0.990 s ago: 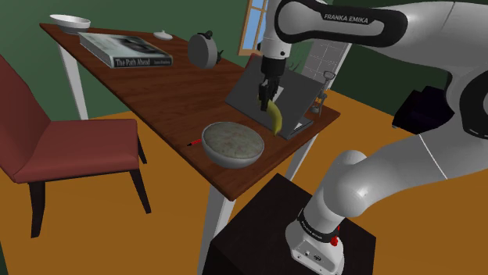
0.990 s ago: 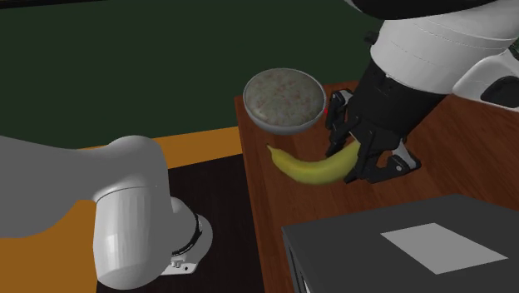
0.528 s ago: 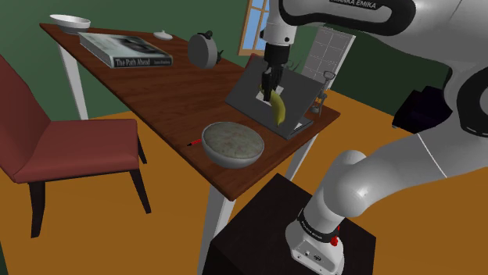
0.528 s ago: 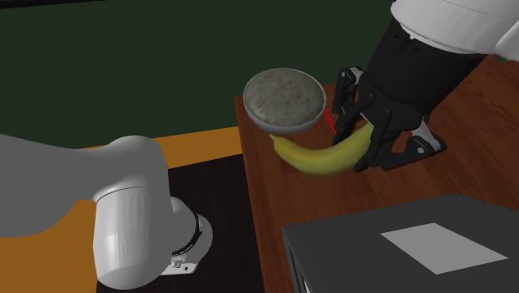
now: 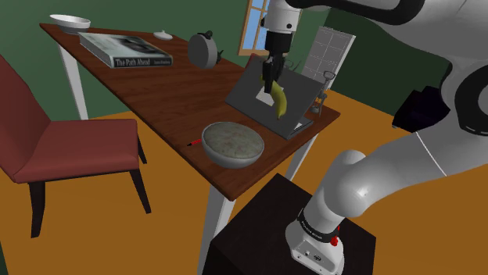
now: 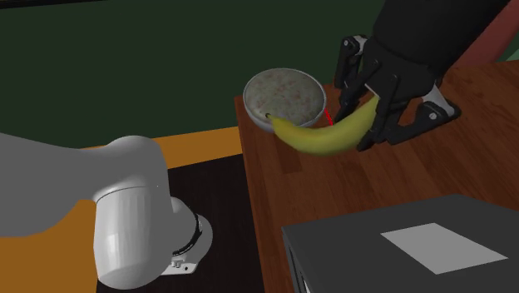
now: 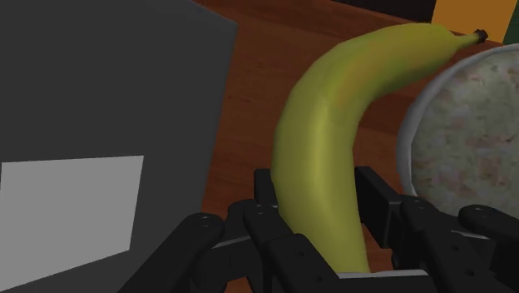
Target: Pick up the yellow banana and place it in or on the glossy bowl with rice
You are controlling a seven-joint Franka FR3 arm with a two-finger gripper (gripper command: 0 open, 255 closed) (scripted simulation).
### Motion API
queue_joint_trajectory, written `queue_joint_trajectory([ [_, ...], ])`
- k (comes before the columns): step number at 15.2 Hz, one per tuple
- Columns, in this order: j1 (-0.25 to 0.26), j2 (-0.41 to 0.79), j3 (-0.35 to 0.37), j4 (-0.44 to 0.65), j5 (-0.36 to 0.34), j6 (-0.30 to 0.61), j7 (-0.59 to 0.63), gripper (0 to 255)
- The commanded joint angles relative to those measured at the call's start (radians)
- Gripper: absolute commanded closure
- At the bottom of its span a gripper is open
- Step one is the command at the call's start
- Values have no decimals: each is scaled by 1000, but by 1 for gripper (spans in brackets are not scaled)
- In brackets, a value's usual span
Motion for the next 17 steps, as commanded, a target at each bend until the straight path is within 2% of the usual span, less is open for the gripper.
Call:
queue_joint_trajectory([
  [1,15,0,37,5,25,-8,48,255],
  [10,84,55,222,63,147,-16,289,255],
  [17,87,30,225,-53,151,75,287,255],
])
